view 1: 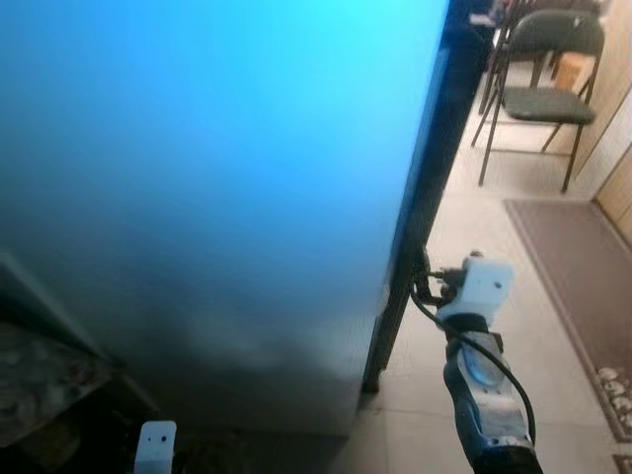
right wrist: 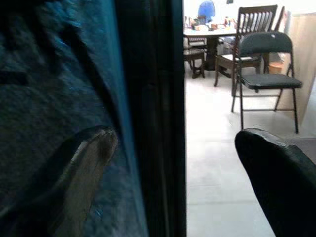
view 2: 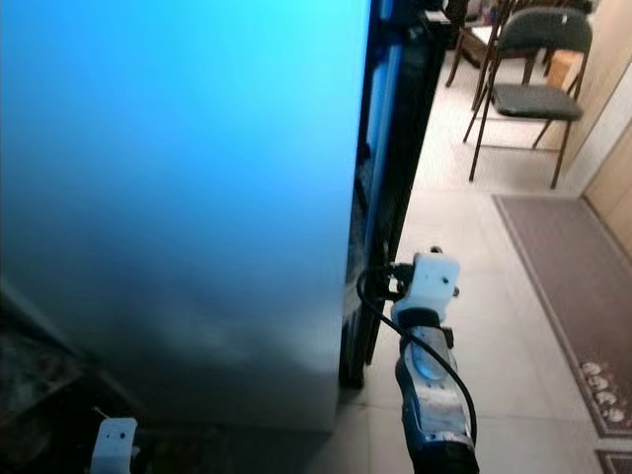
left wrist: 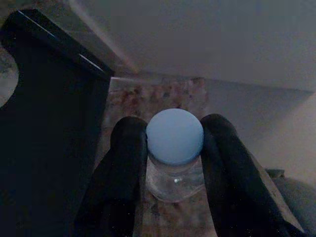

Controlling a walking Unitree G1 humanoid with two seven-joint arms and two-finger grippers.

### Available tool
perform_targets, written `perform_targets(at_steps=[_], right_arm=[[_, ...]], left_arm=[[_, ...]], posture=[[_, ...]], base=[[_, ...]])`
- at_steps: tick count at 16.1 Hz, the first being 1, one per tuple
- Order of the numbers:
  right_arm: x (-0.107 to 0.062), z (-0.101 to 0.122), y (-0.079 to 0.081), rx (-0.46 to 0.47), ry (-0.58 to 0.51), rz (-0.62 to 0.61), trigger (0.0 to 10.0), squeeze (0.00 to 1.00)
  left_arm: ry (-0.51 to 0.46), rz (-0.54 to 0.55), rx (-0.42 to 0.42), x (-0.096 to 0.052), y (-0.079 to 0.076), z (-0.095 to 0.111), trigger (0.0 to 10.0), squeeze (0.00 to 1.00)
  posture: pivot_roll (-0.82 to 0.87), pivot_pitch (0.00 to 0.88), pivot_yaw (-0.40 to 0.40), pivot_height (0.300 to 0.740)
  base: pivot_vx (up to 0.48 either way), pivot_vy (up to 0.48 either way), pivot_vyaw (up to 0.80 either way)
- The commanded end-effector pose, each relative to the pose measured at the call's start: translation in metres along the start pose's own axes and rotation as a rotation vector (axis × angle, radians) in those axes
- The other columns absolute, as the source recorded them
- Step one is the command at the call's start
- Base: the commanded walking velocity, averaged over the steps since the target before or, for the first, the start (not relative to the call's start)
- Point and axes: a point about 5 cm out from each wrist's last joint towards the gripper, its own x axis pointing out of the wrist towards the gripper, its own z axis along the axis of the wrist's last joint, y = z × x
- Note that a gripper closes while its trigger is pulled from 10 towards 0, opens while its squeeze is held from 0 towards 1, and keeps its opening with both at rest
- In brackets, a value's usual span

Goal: Restocking fridge

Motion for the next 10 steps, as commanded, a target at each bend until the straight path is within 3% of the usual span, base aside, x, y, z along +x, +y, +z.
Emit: perform_targets(at_steps=[1, 10], right_arm=[[0.0002, 0.0031, -0.0050, -0.004, -0.006, -0.016, 10.0, 0.00], [-0.0031, 0.0001, -0.0055, -0.009, 0.005, -0.033, 10.0, 0.00]], left_arm=[[-0.002, -0.015, 0.001, 0.0003, -0.0045, 0.0008, 10.0, 0.00], [0.004, -0.023, 0.003, -0.0016, -0.0017, -0.0038, 10.0, 0.00]], posture=[[-0.06, 0.000, 0.063, 0.740], [-0.06, 0.008, 0.063, 0.740]], base=[[0.000, 0.000, 0.00], [0.000, 0.000, 0.00]])
